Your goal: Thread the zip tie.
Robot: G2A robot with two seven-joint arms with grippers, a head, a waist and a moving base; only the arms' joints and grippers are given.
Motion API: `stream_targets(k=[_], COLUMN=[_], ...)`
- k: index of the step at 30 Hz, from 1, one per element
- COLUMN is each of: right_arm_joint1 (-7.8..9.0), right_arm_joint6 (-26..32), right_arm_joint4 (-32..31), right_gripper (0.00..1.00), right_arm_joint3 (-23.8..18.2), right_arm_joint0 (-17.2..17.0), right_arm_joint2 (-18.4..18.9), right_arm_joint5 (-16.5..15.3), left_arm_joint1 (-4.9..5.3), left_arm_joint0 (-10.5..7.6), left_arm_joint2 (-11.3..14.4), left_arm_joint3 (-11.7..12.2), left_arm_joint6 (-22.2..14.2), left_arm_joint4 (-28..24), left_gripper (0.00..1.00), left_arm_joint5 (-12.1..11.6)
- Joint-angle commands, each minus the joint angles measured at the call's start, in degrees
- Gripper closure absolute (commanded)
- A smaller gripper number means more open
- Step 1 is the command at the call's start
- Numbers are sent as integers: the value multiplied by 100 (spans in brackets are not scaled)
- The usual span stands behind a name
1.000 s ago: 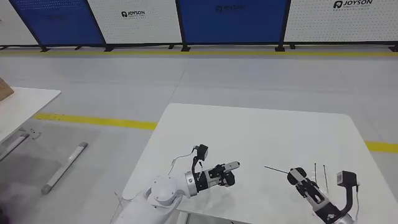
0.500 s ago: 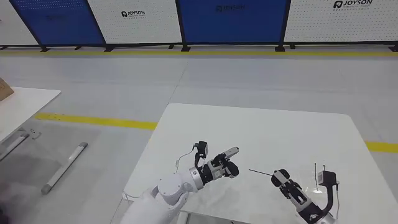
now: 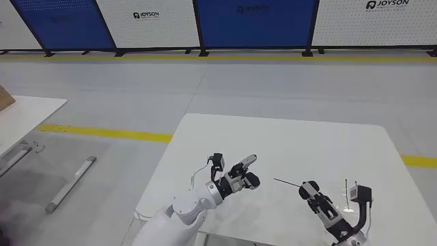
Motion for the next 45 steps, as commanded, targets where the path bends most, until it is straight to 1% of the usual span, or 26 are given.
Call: stream_targets(k=[1,3,4,19,21,22,26,28,31,45], right_arm_joint1=[-42,-81,-86,-93,-119,-140,-251,-294,-333,-335], right_arm_joint6=[-175,-283,-308,-353,-431,-566,-1023,-1139,-1220,-1221], right_arm_joint4=[51,13,-20,2,49,-44,-270,-370,-557,-577], right_gripper=[100,100,100,100,100,100,100,100,100,100], right_arm_joint3=[62,220,260,258,295,357,679,800,904,910], right_arm_joint0=[100,214,236,251,337,406,736,859,963,970], right_arm_joint2=[-178,-358,-387,-397,-491,-572,-1002,-1164,-1311,-1320], right_arm_joint5=[0,0,0,26,74,69,86,103,153,161], left_arm_joint1=[-23,-47,-66,-66,-66,-66,-66,-66,-66,-66], left_arm_joint0=[-32,-87,-122,-122,-122,-122,-122,-122,-122,-122], left_arm_joint2=[59,151,205,205,205,205,205,205,205,205], left_arm_joint3=[14,54,68,68,68,68,68,68,68,68], left_arm_joint6=[228,477,710,710,710,710,710,710,710,710], left_arm_joint4=[28,144,218,218,218,218,218,218,218,218], left_gripper=[0,0,0,0,0,0,0,0,0,0], left_arm_joint5=[25,163,259,259,259,259,259,259,259,259])
